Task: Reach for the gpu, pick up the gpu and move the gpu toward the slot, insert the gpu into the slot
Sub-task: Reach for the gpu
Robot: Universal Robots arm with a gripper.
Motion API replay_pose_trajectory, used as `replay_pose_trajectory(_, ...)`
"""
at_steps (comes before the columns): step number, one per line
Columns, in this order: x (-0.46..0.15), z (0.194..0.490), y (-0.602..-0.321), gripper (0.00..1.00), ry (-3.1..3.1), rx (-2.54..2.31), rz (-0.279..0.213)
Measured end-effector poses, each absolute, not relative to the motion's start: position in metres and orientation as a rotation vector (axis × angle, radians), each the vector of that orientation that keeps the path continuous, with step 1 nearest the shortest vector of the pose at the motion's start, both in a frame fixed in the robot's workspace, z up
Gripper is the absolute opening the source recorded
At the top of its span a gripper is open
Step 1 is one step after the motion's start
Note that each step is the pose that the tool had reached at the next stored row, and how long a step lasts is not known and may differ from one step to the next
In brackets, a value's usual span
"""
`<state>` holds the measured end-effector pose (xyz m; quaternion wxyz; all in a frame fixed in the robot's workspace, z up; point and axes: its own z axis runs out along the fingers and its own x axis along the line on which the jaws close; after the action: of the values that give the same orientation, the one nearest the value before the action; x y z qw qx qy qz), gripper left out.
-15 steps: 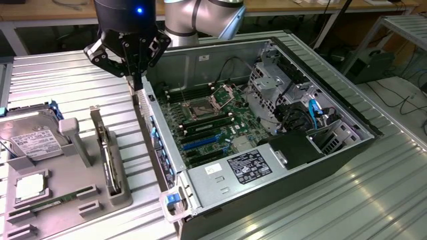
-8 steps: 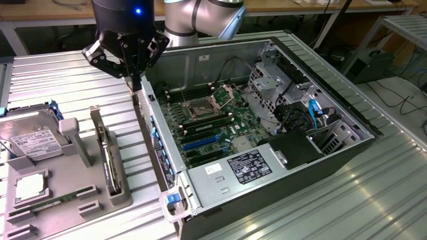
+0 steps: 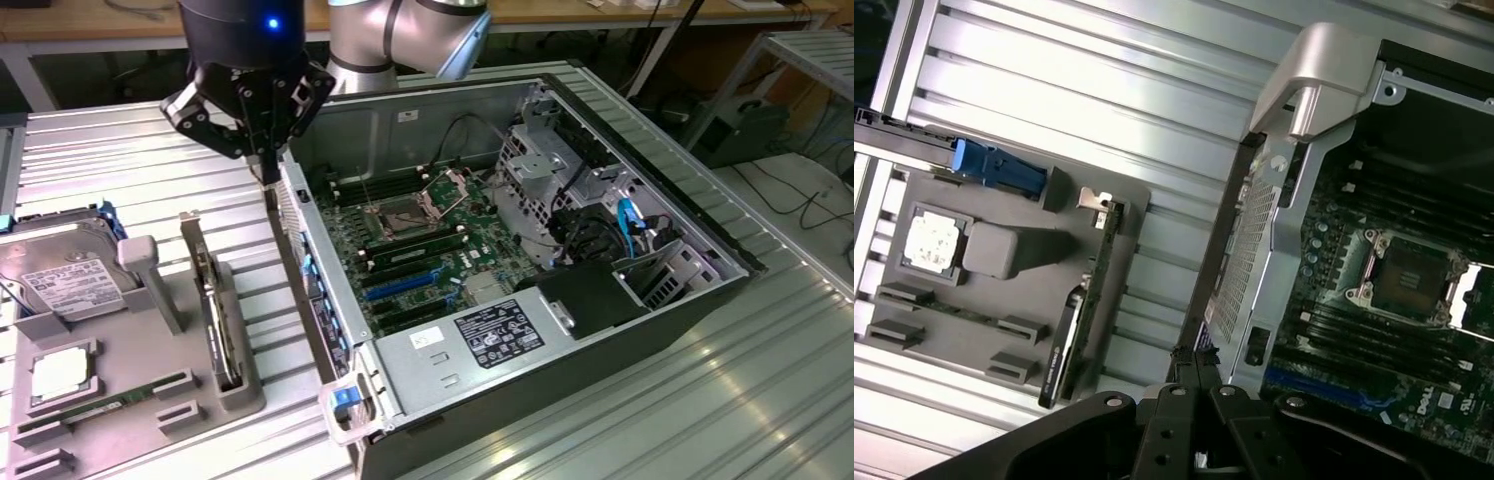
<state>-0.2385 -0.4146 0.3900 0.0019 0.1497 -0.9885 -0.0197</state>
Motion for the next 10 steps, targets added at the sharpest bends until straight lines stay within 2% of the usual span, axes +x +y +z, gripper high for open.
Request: replay_pose_trajectory(10,-0.2448,0.3896,-0.4176,0.11,-3.097,0.490,-0.062)
